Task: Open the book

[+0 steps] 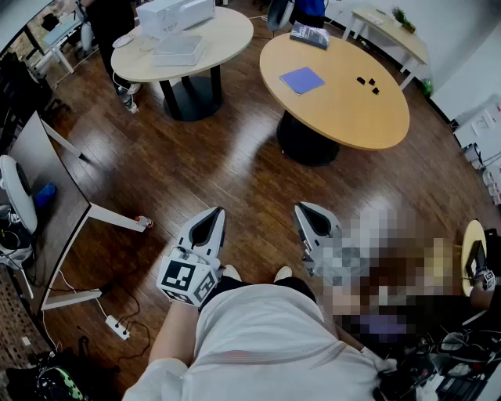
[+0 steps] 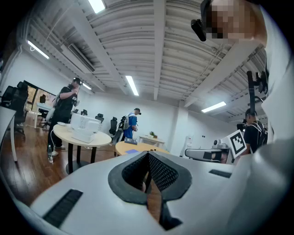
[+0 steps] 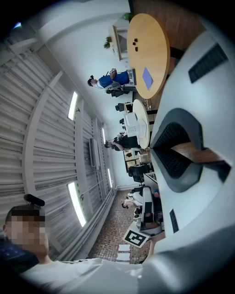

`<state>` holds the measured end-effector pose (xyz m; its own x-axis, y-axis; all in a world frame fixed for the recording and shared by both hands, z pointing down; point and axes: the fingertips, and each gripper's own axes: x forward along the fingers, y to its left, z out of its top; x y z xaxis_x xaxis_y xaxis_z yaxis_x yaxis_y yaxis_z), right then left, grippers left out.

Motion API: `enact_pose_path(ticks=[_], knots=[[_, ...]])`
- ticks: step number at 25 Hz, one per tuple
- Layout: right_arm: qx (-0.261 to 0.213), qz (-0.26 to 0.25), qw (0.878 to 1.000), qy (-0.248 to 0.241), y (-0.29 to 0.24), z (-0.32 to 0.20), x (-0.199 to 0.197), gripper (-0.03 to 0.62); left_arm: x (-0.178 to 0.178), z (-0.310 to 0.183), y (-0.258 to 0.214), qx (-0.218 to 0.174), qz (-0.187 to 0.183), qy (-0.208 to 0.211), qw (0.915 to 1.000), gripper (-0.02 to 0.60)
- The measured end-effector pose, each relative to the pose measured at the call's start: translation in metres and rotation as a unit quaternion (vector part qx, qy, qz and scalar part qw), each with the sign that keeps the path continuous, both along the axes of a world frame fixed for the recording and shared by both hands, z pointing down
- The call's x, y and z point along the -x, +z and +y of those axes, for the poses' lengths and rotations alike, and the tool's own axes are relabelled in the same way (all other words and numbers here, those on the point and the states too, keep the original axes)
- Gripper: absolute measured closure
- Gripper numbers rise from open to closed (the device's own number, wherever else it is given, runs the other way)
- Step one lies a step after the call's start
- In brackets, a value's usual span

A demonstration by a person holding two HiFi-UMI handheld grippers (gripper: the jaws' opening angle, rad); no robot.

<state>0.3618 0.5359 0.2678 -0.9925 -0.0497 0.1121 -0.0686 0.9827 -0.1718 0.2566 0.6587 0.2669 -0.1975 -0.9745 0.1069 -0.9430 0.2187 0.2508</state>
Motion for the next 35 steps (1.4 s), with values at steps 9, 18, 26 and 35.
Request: enact_pose_path(ticks=[9,18,26,35], knots=[[0.01,0.019,1.0,0.004,0.017,0.021,0.032,0.597,0.034,0.019,0.025,0.017,0.008,0.01,0.9998,0.571],[0.034,0.019,0.999,-0.019,0.03,-0.013,0.066,0.597,0.06,-0.017,0.026,0.029,0.017,-0.006,0.9994,0.571],[0.038,0.001,0.999,-0.038,0.03,-0.101,0.11,0.597,0.094,-0.106,0.018,0.025,0.009,-0.028,0.9992,0.571],[0.037,-0.01,0.998,-0.051,0.022,-0.211,0.14,0.597,0.122,-0.205,0.004,0.02,-0.005,-0.05,0.9985,0.571]])
